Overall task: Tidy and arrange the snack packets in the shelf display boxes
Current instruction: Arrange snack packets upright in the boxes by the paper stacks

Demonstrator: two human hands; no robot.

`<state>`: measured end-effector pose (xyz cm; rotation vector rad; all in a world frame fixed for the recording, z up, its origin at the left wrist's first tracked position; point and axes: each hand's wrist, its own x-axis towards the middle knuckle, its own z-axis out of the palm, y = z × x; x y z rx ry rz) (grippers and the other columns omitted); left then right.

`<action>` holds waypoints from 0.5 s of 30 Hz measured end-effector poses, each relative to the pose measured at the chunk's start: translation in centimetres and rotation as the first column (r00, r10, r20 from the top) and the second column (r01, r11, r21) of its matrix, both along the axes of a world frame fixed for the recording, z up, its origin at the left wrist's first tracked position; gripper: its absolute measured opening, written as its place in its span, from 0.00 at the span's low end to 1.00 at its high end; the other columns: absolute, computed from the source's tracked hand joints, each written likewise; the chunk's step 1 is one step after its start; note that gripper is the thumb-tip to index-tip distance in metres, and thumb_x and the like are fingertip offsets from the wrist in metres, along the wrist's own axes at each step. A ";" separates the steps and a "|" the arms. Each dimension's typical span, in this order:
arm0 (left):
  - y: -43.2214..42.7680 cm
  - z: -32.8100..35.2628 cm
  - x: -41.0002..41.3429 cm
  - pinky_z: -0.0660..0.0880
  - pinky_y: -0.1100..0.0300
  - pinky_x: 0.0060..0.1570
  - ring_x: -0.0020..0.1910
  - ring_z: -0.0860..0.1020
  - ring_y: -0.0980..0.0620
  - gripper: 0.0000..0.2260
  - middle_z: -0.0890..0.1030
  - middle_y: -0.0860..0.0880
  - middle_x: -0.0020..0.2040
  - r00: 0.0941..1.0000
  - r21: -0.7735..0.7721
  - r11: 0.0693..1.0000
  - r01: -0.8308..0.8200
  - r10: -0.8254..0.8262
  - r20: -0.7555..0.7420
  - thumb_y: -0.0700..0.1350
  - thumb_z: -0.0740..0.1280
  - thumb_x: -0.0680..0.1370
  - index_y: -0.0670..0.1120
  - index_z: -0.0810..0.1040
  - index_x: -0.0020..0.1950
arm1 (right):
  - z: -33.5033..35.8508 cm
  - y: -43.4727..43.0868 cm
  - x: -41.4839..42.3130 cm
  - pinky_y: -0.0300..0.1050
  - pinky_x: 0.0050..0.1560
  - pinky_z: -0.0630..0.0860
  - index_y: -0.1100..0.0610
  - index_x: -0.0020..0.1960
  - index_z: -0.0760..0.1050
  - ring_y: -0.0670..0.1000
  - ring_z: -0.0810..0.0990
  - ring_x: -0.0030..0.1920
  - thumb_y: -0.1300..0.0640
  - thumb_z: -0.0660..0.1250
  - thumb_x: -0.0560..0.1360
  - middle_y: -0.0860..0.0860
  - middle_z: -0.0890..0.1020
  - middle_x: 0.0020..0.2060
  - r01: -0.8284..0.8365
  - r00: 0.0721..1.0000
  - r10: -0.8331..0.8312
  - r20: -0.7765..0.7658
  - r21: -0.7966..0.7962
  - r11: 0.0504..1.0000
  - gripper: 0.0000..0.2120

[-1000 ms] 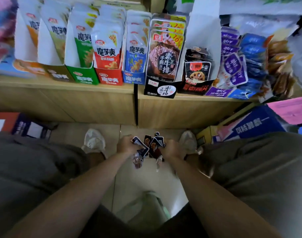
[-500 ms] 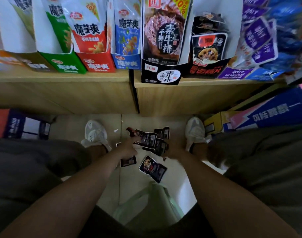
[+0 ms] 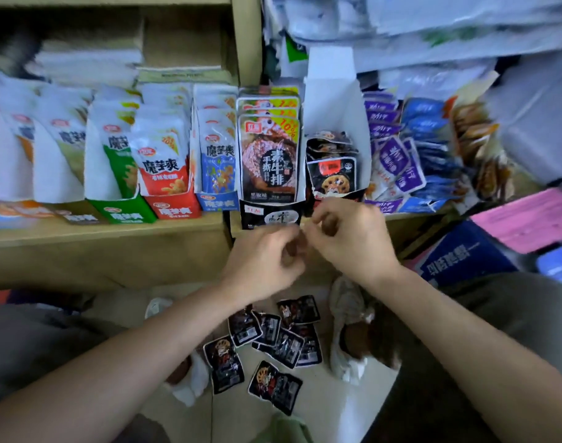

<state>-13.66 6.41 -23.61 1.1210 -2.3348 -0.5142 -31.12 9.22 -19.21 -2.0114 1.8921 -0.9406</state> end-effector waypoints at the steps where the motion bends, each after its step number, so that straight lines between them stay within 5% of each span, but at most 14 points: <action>1: -0.2 1.9 -0.8 0.75 0.57 0.35 0.36 0.76 0.55 0.02 0.77 0.56 0.36 0.995 -0.076 0.997 0.008 -0.015 -0.102 0.45 0.69 0.72 0.49 0.78 0.42 | 1.5 -0.5 -1.0 0.45 0.35 0.77 0.53 0.40 0.80 0.47 0.78 0.32 0.57 0.73 0.73 0.46 0.79 0.31 0.037 0.998 -0.032 0.051 -0.097 0.995 0.04; 4: -2.3 4.9 -2.4 0.75 0.57 0.41 0.41 0.76 0.53 0.02 0.79 0.54 0.40 0.986 -0.290 0.957 -0.005 -0.043 -0.161 0.44 0.70 0.74 0.47 0.81 0.45 | 3.8 -3.6 -4.6 0.39 0.41 0.77 0.54 0.49 0.81 0.46 0.79 0.39 0.58 0.75 0.73 0.46 0.82 0.40 0.080 0.996 -0.073 0.048 -0.177 0.981 0.06; 8: -6.1 5.0 -3.7 0.73 0.48 0.59 0.62 0.73 0.46 0.18 0.81 0.52 0.59 0.976 -0.363 0.927 0.091 -0.010 0.219 0.55 0.69 0.77 0.49 0.81 0.64 | 3.8 -9.3 -8.2 0.53 0.60 0.73 0.55 0.61 0.80 0.58 0.78 0.57 0.54 0.79 0.69 0.53 0.83 0.55 -0.081 0.978 0.074 -0.197 -0.025 0.996 0.22; 12: -7.3 4.0 -3.7 0.72 0.46 0.61 0.66 0.69 0.45 0.12 0.84 0.56 0.52 0.958 -0.335 0.925 0.179 -0.086 0.274 0.55 0.70 0.77 0.50 0.86 0.55 | 2.7 -12.7 -8.9 0.57 0.60 0.61 0.48 0.70 0.74 0.57 0.64 0.63 0.42 0.78 0.68 0.47 0.78 0.64 -0.037 0.877 0.080 -0.474 0.099 0.994 0.33; 15: -7.9 4.0 -3.8 0.74 0.45 0.60 0.64 0.70 0.46 0.11 0.84 0.56 0.46 0.965 -0.290 0.936 0.199 -0.135 0.226 0.54 0.72 0.76 0.50 0.87 0.52 | 2.2 -14.3 -8.5 0.54 0.55 0.58 0.47 0.68 0.75 0.58 0.64 0.59 0.38 0.78 0.66 0.46 0.79 0.61 -0.011 0.804 0.048 -0.593 0.065 0.998 0.34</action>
